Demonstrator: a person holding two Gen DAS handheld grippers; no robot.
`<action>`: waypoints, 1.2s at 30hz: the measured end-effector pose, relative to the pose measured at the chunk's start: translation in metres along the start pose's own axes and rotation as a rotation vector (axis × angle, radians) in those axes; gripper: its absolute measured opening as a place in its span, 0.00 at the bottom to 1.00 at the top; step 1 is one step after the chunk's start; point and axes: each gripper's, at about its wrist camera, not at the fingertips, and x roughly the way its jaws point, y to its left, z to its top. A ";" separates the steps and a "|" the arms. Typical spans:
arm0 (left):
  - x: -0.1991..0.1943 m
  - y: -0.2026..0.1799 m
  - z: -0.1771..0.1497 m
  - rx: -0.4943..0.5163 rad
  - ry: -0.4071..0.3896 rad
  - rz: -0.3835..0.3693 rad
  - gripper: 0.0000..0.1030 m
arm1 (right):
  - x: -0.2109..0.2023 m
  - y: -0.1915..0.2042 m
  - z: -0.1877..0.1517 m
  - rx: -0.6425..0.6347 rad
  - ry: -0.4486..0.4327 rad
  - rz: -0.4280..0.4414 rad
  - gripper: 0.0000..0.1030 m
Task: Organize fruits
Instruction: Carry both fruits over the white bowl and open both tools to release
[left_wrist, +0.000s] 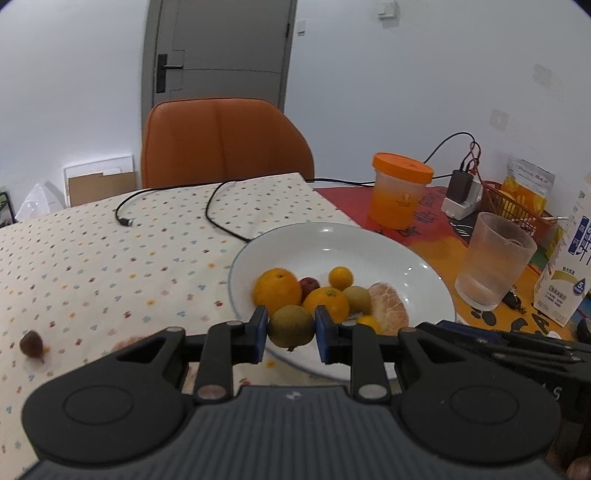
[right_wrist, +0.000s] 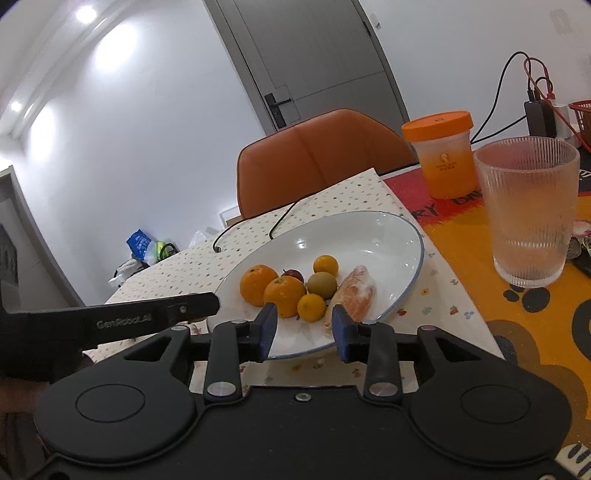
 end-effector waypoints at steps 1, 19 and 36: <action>0.000 -0.002 0.001 0.004 -0.002 -0.002 0.25 | 0.000 0.000 0.000 0.001 0.000 -0.001 0.33; -0.026 0.038 -0.011 -0.060 0.000 0.090 0.52 | 0.007 0.019 0.000 -0.038 0.003 -0.065 0.53; -0.068 0.092 -0.032 -0.131 -0.029 0.193 0.78 | 0.016 0.065 -0.011 -0.108 0.029 -0.085 0.76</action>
